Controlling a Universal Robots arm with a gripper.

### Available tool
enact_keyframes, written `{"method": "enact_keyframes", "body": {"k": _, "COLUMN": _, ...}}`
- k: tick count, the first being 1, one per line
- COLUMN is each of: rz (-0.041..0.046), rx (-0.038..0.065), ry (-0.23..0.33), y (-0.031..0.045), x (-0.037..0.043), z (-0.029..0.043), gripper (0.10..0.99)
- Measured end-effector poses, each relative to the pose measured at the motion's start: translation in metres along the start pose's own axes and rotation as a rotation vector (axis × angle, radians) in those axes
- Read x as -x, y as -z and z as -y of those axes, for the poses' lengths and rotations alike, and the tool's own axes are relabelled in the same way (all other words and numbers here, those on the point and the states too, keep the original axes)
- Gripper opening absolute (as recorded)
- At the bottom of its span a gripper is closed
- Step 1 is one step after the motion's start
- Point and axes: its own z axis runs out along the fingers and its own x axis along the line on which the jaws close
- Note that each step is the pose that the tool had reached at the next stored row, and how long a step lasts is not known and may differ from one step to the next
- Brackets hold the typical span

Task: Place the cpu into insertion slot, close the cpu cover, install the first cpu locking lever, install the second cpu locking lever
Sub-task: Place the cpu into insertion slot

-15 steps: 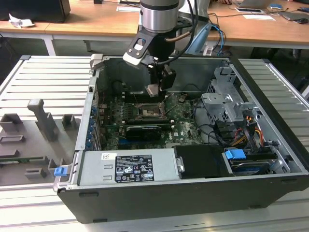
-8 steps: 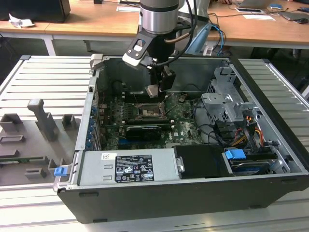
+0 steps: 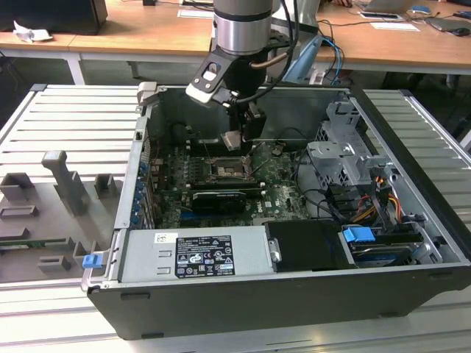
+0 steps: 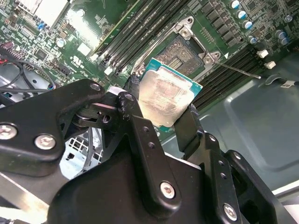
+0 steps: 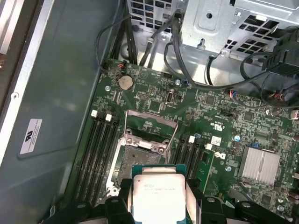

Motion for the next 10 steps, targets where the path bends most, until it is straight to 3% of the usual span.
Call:
{"method": "enact_keyframes", "body": {"k": 5, "rz": 0.0029, "rx": 0.0, "ry": -0.039, "y": -0.0036, "x": -0.0005, "z": 0.0001, "gripper": 0.541}}
{"method": "enact_keyframes", "body": {"k": 8, "rz": 0.0084, "rx": 0.001, "ry": -0.11, "y": -0.0091, "x": -0.0004, "z": 0.0006, "gripper": 0.541}}
{"method": "enact_keyframes", "body": {"k": 10, "rz": 0.0096, "rx": 0.001, "ry": -0.124, "y": -0.0111, "x": -0.0004, "z": 0.0007, "gripper": 0.541}}
